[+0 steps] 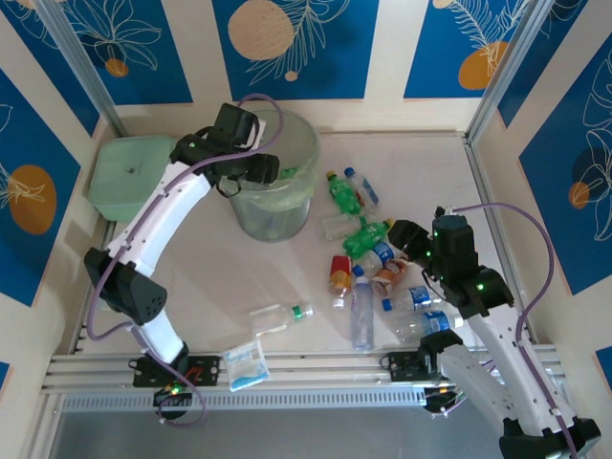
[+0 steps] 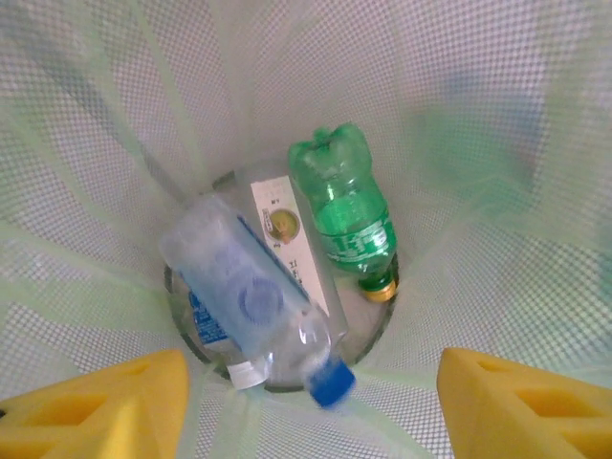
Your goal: Put the plastic bottles in the bin
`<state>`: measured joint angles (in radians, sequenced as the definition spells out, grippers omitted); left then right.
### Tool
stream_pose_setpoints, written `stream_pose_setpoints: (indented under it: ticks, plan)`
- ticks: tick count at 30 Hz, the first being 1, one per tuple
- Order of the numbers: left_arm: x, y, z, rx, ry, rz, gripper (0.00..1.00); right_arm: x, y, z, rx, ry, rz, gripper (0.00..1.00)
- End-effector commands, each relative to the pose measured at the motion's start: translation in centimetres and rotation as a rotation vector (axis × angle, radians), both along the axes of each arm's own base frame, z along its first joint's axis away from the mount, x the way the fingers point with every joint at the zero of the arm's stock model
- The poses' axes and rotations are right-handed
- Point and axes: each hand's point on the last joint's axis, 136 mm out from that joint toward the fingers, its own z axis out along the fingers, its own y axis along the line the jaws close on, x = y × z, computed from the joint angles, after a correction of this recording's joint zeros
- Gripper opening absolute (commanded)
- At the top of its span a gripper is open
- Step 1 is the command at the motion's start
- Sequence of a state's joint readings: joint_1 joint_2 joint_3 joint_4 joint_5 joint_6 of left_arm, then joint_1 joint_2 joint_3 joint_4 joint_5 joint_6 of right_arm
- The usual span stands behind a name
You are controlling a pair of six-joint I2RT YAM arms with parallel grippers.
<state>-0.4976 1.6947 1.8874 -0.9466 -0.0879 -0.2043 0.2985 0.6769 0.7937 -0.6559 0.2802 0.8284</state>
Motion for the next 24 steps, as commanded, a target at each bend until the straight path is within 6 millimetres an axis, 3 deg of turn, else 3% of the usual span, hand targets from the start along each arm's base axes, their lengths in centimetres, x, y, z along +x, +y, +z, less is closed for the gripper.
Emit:
stream_pose_setpoints:
  ticks: [1,6,9,12,19,24]
  plan:
    - [-0.8,0.4,4.5,-0.089,-0.105,0.006,0.69,-0.3,-0.2,-0.5,0.001,0.013,-0.007,0.70]
    - [-4.0,-0.5,8.4,-0.208,-0.198,-0.066,0.71,-0.3,-0.3,-0.5,-0.007,0.016,-0.008,0.70]
    - [-7.3,-1.1,8.5,-0.217,-0.218,-0.128,0.73,-0.2,-0.5,-0.6,-0.028,0.033,-0.013,0.70]
    - [-10.6,-0.8,6.9,-0.183,-0.218,-0.153,0.75,-0.1,-0.6,-0.8,-0.048,0.050,-0.011,0.70]
    - [-17.4,-0.1,0.3,-0.168,-0.118,-0.215,0.80,0.2,-0.4,-1.2,-0.047,0.057,-0.002,0.70]
    - [-20.2,0.5,-4.4,-0.096,-0.007,-0.234,0.84,0.5,0.0,-1.5,-0.032,0.060,0.010,0.70]
